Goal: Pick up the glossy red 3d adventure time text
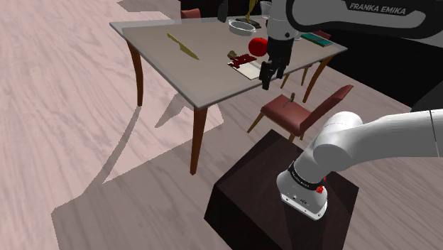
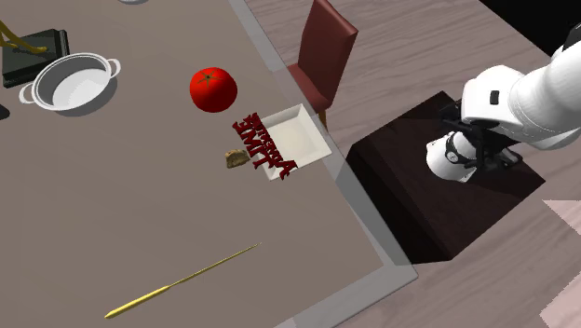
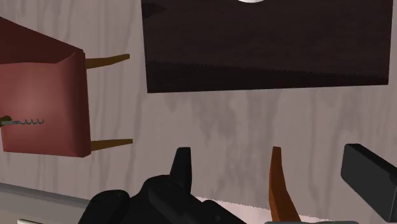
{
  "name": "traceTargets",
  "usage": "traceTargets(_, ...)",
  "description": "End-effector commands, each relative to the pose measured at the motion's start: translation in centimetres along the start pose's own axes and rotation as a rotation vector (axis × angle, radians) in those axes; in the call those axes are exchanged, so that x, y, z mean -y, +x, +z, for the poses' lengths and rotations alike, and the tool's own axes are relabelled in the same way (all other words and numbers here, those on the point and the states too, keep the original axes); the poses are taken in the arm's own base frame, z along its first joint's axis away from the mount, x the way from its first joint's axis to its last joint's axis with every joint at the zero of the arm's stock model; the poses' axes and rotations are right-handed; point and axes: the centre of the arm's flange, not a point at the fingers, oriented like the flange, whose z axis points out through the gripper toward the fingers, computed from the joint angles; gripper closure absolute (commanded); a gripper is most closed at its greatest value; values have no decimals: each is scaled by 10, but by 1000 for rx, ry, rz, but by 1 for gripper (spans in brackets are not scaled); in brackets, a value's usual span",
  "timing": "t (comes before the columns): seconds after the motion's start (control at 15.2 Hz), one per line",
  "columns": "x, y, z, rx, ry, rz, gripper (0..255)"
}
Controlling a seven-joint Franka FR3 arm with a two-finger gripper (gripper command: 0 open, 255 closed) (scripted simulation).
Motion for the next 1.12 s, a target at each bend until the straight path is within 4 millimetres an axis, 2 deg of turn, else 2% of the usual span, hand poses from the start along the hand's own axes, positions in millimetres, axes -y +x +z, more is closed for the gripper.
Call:
traceTargets(0.0, 0, 0, 0, 0, 0, 0, 0)
traceTargets(1.06, -123, 165, 42, -91, 133, 87, 0)
